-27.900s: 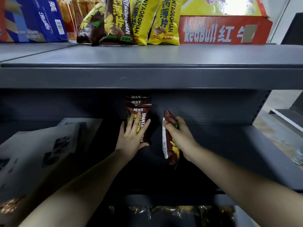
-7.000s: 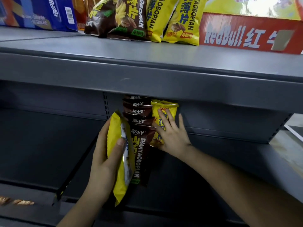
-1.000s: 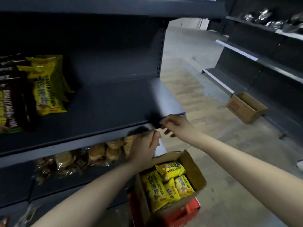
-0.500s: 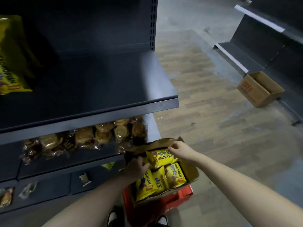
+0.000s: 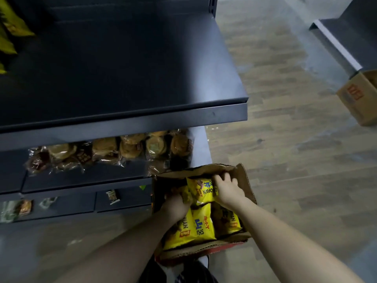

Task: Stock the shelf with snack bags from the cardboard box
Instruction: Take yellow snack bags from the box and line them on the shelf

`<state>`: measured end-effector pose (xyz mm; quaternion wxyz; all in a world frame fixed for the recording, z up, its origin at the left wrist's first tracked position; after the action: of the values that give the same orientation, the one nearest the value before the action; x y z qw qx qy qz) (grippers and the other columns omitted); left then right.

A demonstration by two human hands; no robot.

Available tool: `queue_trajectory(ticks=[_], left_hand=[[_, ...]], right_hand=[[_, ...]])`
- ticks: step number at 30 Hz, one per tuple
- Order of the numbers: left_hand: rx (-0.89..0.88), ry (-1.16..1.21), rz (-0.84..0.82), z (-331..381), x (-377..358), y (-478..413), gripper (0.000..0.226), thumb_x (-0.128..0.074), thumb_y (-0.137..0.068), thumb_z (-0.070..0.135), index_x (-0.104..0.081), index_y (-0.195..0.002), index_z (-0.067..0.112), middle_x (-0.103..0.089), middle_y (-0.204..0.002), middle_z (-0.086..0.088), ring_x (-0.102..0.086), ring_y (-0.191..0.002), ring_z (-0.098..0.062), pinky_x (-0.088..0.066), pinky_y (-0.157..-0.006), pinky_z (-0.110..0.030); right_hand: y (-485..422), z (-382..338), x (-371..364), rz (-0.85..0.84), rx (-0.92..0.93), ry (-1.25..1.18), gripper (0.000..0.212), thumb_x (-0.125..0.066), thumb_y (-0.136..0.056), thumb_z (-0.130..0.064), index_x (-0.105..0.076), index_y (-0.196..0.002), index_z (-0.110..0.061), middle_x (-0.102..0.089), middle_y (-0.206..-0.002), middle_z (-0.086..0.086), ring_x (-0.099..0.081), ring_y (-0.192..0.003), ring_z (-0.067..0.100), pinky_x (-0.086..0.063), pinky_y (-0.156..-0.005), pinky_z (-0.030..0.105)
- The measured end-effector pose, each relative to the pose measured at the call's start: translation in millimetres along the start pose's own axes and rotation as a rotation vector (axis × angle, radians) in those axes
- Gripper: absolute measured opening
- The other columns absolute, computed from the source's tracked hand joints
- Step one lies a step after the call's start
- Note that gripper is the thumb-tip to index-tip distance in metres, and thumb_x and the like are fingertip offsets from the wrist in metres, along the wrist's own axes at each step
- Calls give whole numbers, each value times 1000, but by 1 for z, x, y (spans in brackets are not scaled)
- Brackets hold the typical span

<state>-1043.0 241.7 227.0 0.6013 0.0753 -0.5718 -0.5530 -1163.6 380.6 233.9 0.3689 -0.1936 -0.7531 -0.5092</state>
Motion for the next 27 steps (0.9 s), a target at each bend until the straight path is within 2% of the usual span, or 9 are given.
queue_trajectory(ticks=[4, 6, 9, 13, 15, 20, 23, 25, 27], left_hand=[[-30, -47, -69, 3, -12, -8, 69, -47, -94, 48, -27, -148, 9, -35, -149, -16, -36, -135, -27, -31, -109, -28], [-45, -86, -83, 3, -17, -8, 66, -51, -92, 48, -33, -146, 13, -28, -152, -14, -33, -137, -26, -28, -108, -29], [-51, -88, -123, 0, -23, -11, 59, -57, -91, 38, -39, -141, 13, -35, -148, -14, -38, -133, -25, -31, -105, -27], [-12, -57, -115, -5, -17, -12, 85, -57, -90, 30, -2, -152, 10, -23, -153, -18, -32, -136, -29, -31, -105, -28], [15, 2, -82, -5, -9, -11, 88, -55, -90, 26, 6, -150, 7, -23, -152, -20, -33, -135, -31, -33, -104, -29], [-22, 296, 55, -3, 13, -15, 78, -65, -84, 38, -22, -146, 18, -41, -144, -8, -42, -131, -27, -33, -99, -27], [-51, 299, 42, -2, 13, -15, 73, -65, -84, 27, -28, -146, 23, -42, -144, -7, -41, -131, -27, -34, -101, -28], [-73, 298, 58, -1, 18, -15, 71, -64, -81, 15, -33, -144, 21, -44, -142, -9, -42, -129, -27, -37, -100, -27], [-135, 292, 108, 3, 25, -12, 69, -68, -80, 18, -37, -141, 17, -45, -140, -10, -43, -128, -26, -38, -103, -30]], right_hand=[[-14, -19, -10, 39, 217, 286, 72, -59, -83, -24, -22, -145, -22, -31, -147, 4, -24, -136, 34, -34, -100, 52], [-18, -22, -17, 22, 253, 333, 79, -61, -81, -23, -17, -147, -22, -30, -149, 2, -24, -137, 33, -33, -99, 54], [-20, -24, -20, 22, 263, 336, 76, -58, -83, -16, -17, -146, -26, -29, -149, 0, -23, -137, 35, -35, -97, 58], [-14, -30, -12, 32, 354, 357, 64, -54, -85, -15, -25, -141, -26, -34, -144, 0, -30, -132, 34, -41, -90, 50], [-5, -34, -3, 95, 471, 433, 62, -55, -82, -20, -30, -139, -25, -40, -138, -1, -37, -125, 31, -40, -84, 42], [26, -49, 9, 121, 791, 534, 70, -55, -76, -5, -38, -142, -22, -41, -138, 7, -41, -114, 33, -41, -70, 38], [37, -47, 9, 57, 866, 559, 80, -50, -70, 9, -36, -142, -25, -34, -141, 13, -38, -117, 35, -44, -61, 36], [43, -41, 5, -21, 890, 561, 84, -50, -68, 13, -36, -140, -27, -30, -141, 13, -35, -121, 35, -50, -64, 39], [42, -35, 6, -70, 847, 461, 77, -50, -70, 12, -43, -135, -28, -36, -132, 9, -38, -118, 31, -50, -72, 38]])
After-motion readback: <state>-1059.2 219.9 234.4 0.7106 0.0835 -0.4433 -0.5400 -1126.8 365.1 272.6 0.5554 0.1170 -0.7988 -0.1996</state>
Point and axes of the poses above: each hand's wrist, its own y-axis away from the middle knuckle, its own x-axis out of the back of the hand, z = x × y, the point moved 8 cm from there along -y, towards the middle knuckle
